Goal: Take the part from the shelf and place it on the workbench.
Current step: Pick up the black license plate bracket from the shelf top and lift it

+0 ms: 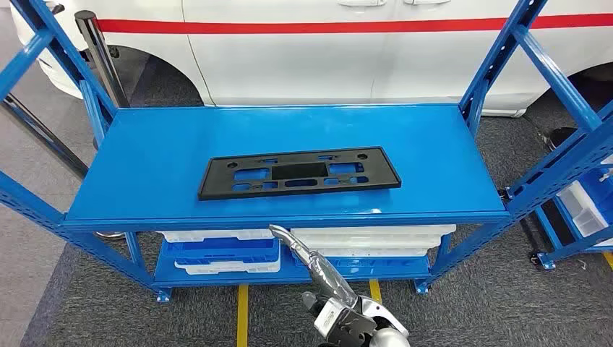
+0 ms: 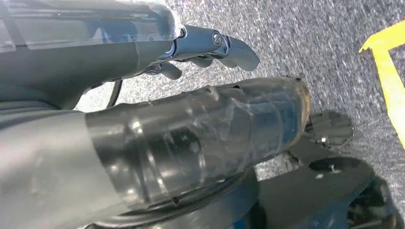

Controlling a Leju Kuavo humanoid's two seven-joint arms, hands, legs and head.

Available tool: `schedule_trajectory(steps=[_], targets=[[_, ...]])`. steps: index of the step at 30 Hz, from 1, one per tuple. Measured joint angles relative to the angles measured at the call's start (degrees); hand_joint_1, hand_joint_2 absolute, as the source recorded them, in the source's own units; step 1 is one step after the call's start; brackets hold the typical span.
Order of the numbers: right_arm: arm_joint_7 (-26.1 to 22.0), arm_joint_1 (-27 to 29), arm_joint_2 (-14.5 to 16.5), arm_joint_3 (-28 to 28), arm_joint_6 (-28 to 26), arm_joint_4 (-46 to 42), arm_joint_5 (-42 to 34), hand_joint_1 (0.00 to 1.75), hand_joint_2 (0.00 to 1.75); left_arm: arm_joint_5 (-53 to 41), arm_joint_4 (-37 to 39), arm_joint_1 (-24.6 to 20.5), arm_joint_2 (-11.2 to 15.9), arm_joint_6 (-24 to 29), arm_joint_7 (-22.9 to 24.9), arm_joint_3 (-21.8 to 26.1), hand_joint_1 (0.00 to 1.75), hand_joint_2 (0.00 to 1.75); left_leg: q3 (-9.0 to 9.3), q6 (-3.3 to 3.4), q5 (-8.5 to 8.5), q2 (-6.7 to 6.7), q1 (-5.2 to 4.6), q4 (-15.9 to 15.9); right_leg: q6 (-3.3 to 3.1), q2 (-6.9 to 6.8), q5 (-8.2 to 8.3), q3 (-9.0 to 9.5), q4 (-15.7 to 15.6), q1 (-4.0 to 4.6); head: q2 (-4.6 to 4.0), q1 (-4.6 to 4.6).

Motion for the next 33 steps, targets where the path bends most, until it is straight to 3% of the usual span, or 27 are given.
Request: schedule_trajectory(steps=[1,4,8,10,12,13,14,15,17,18,19,23,25,27,28,29,30,31,33], targets=[[0.0,0.0,0.0,0.0,0.1,0.0,0.0,0.0,1.75,0.0,0.0,0.0,0.0,0.0,0.0,0.0,0.0,0.0,0.18,-0.17,-0.33,0.0,0.03,0.0,-0.14,-0.07,2.14,0.48,-2.0,0.02,0.0,0.02],[0.2,-0.1,-0.1,0.0,0.5,0.1,0.0,0.0,1.75,0.0,0.1,-0.1,-0.1,0.0,-0.2,0.0,0.0,0.0,0.89,-1.14,-1.37,-0.08,0.04,0.1,-1.04,-0.24,5.47,0.84,-5.8,0.57,0.0,0.04],[0.7,-0.4,-0.2,0.0,0.9,0.1,0.0,0.0,1.75,0.1,0.1,-0.3,-0.1,0.0,-0.3,0.0,0.0,0.0,1.1,-2.35,-2.56,0.0,0.07,1.7,-2.59,-0.14,5.52,1.76,-6.5,0.61,0.0,-0.01],[1.1,-0.7,-0.2,0.1,0.9,0.2,0.2,0.0,1.75,0.1,0.1,-0.5,-0.1,0.0,-0.3,0.0,0.0,0.0,-1.49,-2.79,-5.35,0.04,0.25,6.8,-3.08,-0.25,5.34,2.36,-6.9,0.51,0.0,-0.07],[1.9,-0.8,-0.2,0.2,0.7,0.4,0.6,0.0,1.75,0.2,0.1,-0.5,-0.1,0.0,-0.4,0.0,0.0,0.0,-5.65,-3.1,-8.24,0.05,0.31,13.8,-3.43,-0.34,5.07,2.49,-6.9,0.63,0.0,-0.09],[2.3,-0.8,-0.2,0.3,0.5,0.6,0.9,0.0,1.75,0.3,0.1,-0.4,-0.1,-0.1,-0.4,0.1,0.0,0.0,-7.15,-3.18,-8.57,0.06,0.32,15.7,-3.54,-0.32,4.93,2.56,-6.9,0.7,0.0,-0.09],[2.6,-0.8,-0.3,0.3,0.2,0.7,1.2,0.0,1.75,0.3,0.1,-0.3,-0.1,-0.1,-0.4,0.1,0.0,0.0,-7.7,-3.17,-7.67,0.06,0.31,15.7,-3.56,-0.25,4.79,2.69,-6.9,0.74,0.0,-0.09],[2.9,-0.8,-0.3,0.4,-0.2,0.9,1.6,0.0,1.75,0.3,0.1,-0.3,-0.1,-0.1,-0.5,0.1,0.0,0.0,-7.25,-3.06,-5.72,0.06,0.31,13.5,-3.52,-0.18,4.63,2.92,-6.8,0.76,0.0,-0.09],[3.3,-0.9,-0.3,0.4,-0.8,1.0,2.2,0.0,1.75,0.3,0.1,-0.2,-0.1,-0.1,-0.5,0.1,0.0,0.0,-4.76,-2.61,-0.96,0.06,0.18,6.1,-3.29,-0.08,4.31,3.43,-6.7,0.83,0.0,-0.08],[3.4,-1.0,-0.3,0.5,-1.0,1.1,2.3,0.0,1.75,0.3,0.1,-0.3,-0.1,-0.1,-0.5,0.1,0.0,0.0,-3.81,-2.32,0.02,0.05,0.04,3.2,-3.08,-0.09,4.18,3.49,-6.6,0.89,0.0,-0.09],[3.4,-1.1,-0.3,0.5,-1.1,1.2,2.4,0.0,1.75,0.3,0.1,-0.3,-0.1,-0.1,-0.5,0.1,0.0,0.0,-3.29,-2.01,0.66,0.03,-0.11,1.5,-2.81,-0.1,4.06,3.48,-6.5,0.96,0.0,-0.08],[3.5,-1.2,-0.4,0.6,-1.3,1.3,2.4,0.0,1.75,0.3,0.1,-0.2,-0.1,-0.1,-0.6,0.2,0.0,0.0,-2.78,-0.91,1.62,0.13,0.11,0.4,-1.58,-0.14,3.23,3.28,-5.8,1.09,0.0,-0.07],[3.5,-1.4,-0.5,0.6,-1.5,1.3,2.6,0.0,1.75,0.3,0.1,-0.2,-0.2,-0.1,-0.6,0.2,0.0,0.0,-2.6,-0.45,2.05,0.27,0.4,-0.1,-0.96,-0.17,0.42,1.47,-1.6,0.96,0.0,-0.02],[4.0,-1.4,-0.6,0.7,-2.6,1.5,4.1,0.0,1.75,0.4,0.1,-0.3,-0.2,-0.2,-0.6,0.3,0.0,0.0,-2.69,-0.31,2.04,0.28,0.33,-0.1,-0.52,-0.2,-2.94,-1.8,5.5,0.71,0.0,-0.01],[4.3,-1.4,-0.7,0.8,-3.7,1.6,5.4,0.0,1.75,0.4,0.1,-0.3,-0.2,-0.2,-0.6,0.3,0.0,0.0,-2.72,-0.29,2.0,0.28,0.3,0.0,-0.4,-0.21,-3.59,-2.96,8.0,0.6,0.0,0.0],[4.8,-1.5,-0.8,0.9,-5.0,1.7,6.9,0.0,1.75,0.5,0.1,-0.2,-0.2,-0.2,-0.7,0.3,0.0,0.0,-2.72,-0.3,1.93,0.28,0.29,0.1,-0.35,-0.22,-3.13,-3.19,8.4,0.52,0.0,0.0],[5.2,-1.6,-0.9,1.1,-6.5,1.8,8.7,0.0,1.75,0.5,0.1,-0.2,-0.2,-0.2,-0.7,0.4,0.0,0.0,-2.7,-0.33,1.85,0.25,0.3,0.2,-0.36,-0.24,-1.67,-2.33,6.7,0.44,0.0,0.0],[5.7,-1.9,-1.0,1.2,-8.1,1.9,10.7,0.0,1.75,0.5,0.1,-0.1,-0.2,-0.2,-0.7,0.4,0.0,0.0,-2.66,-0.43,1.74,0.21,0.3,0.3,-0.46,-0.26,0.38,-0.53,3.1,0.36,0.0,0.0],[6.7,-2.6,-1.0,1.5,-11.9,2.0,15.9,0.0,1.75,0.6,0.1,0.0,-0.3,-0.3,-0.9,0.5,0.0,0.0,-2.74,-0.83,1.46,0.13,0.12,0.6,-0.82,-0.24,2.86,2.81,-3.8,0.44,0.0,-0.02]])
